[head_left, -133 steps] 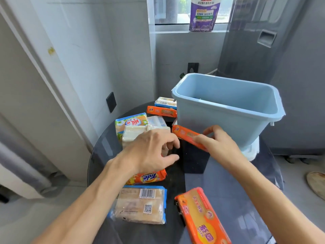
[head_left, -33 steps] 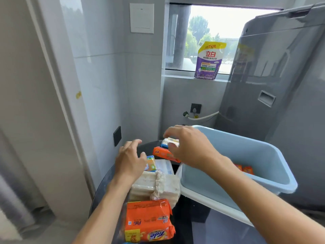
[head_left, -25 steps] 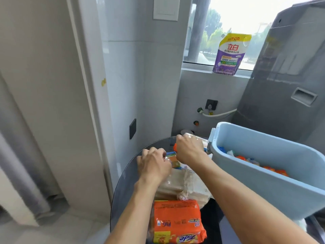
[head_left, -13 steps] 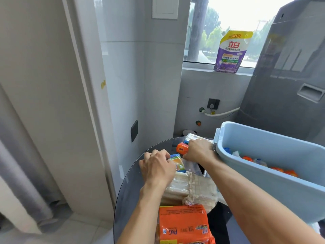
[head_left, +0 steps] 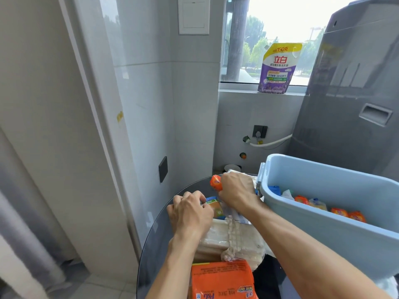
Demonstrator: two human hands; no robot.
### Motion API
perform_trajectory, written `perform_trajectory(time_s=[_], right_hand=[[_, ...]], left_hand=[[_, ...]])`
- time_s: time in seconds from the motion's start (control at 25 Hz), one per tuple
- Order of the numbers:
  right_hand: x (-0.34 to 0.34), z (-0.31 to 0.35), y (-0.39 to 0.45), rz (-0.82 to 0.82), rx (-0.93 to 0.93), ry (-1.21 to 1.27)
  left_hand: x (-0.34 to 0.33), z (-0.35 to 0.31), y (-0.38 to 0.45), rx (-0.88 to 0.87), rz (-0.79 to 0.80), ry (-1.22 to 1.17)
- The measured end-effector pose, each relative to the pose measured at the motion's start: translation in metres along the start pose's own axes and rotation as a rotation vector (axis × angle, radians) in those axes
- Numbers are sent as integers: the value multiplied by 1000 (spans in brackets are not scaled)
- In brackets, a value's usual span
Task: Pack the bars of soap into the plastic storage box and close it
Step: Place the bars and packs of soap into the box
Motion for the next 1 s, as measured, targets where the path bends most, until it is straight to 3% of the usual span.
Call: perform_trajectory(time_s=[0.16, 0.32, 0.4, 0.52, 0.64, 0.76, 1.0], right_hand=[[49, 12, -12, -199, 14, 208], [94, 20, -45, -310, 61, 321], [113, -3, -61, -380, -4, 340], [142, -77, -85, -453, -231, 374], [166, -162, -105, -408, -420, 470], [174, -228, -126, -312, -510, 364], [137, -253, -141, -131, -439, -35]], left_hand=[[7, -5, -2, 29, 43, -40], [25, -23, -9, 6, 52, -307], [33, -41, -19, -126, -33, -358], [40, -86, -42, -482, -259, -368], [26, -130, -67, -687, -242, -296], [-1, -149, -86, -738, -154, -209], [-15, -142, -89, -774, -239, -192]])
Point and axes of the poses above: each hand's wrist, its own y-axis towards the middle knuckle, its own x-axis out of the back of the hand, z = x × y, the point moved 1 cm from there along y, towards the middle knuckle, and after that the axes turned 2 degrees about -z, right-handed, at the moved point
